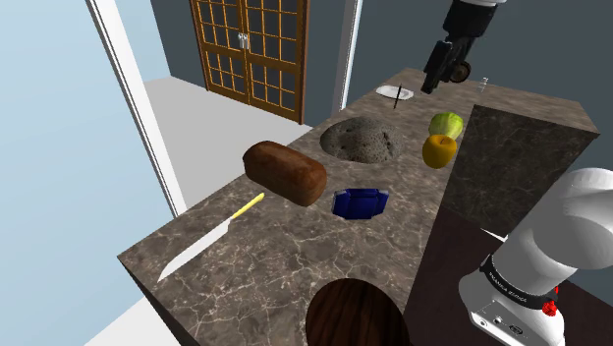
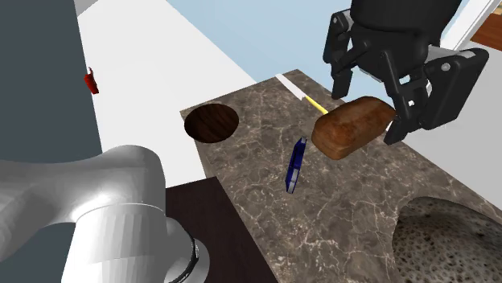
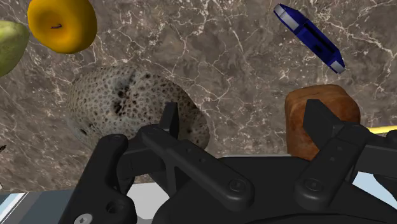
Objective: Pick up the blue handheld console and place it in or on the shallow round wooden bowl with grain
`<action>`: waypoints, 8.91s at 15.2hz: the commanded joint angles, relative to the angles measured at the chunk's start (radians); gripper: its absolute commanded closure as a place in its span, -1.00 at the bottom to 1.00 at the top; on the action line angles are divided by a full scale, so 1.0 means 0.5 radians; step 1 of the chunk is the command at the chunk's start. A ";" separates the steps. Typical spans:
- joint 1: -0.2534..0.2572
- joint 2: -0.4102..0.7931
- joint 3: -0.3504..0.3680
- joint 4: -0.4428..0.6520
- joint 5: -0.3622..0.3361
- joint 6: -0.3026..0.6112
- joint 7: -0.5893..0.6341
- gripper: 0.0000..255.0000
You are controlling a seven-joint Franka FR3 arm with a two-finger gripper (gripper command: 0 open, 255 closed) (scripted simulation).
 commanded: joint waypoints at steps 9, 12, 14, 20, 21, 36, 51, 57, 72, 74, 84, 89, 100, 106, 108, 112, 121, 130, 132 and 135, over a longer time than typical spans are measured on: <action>0.170 0.271 0.078 -0.231 0.069 0.384 -0.150 -1.00; 0.232 0.397 0.113 -0.294 0.093 0.529 -0.208 -1.00; 0.273 0.487 0.137 -0.330 0.109 0.626 -0.246 -1.00; 0.390 0.789 0.218 -0.403 0.148 0.913 -0.358 -1.00; 0.409 0.843 0.233 -0.410 0.153 0.960 -0.375 -1.00; 0.479 1.235 0.312 -0.523 0.140 1.398 -0.429 -1.00; 0.479 1.235 0.312 -0.523 0.140 1.398 -0.429 1.00; 0.485 1.110 0.302 -0.460 0.163 1.211 -0.450 1.00; 0.492 0.886 0.275 -0.231 0.186 0.761 -0.481 1.00; 0.492 0.868 0.272 -0.198 0.187 0.711 -0.483 1.00; 0.739 0.718 0.608 -0.248 0.393 0.630 -0.026 1.00; 0.848 0.733 0.790 -0.184 0.481 0.601 0.221 1.00; 0.984 0.940 1.158 0.034 0.539 0.634 0.715 1.00; 0.866 1.719 1.729 0.649 -0.359 0.152 1.993 -1.00; 1.139 2.292 1.737 1.072 -0.800 -0.302 2.581 -1.00; 1.923 3.165 1.291 2.111 -1.144 -1.168 3.130 -1.00; 1.783 3.052 1.291 1.752 -1.106 -0.961 3.189 -1.00; 1.783 3.052 1.291 1.752 -1.106 -0.961 3.189 1.00; 1.783 3.052 1.291 1.752 -1.106 -0.961 3.189 1.00; 1.783 3.052 1.291 1.752 -1.106 -0.961 3.189 1.00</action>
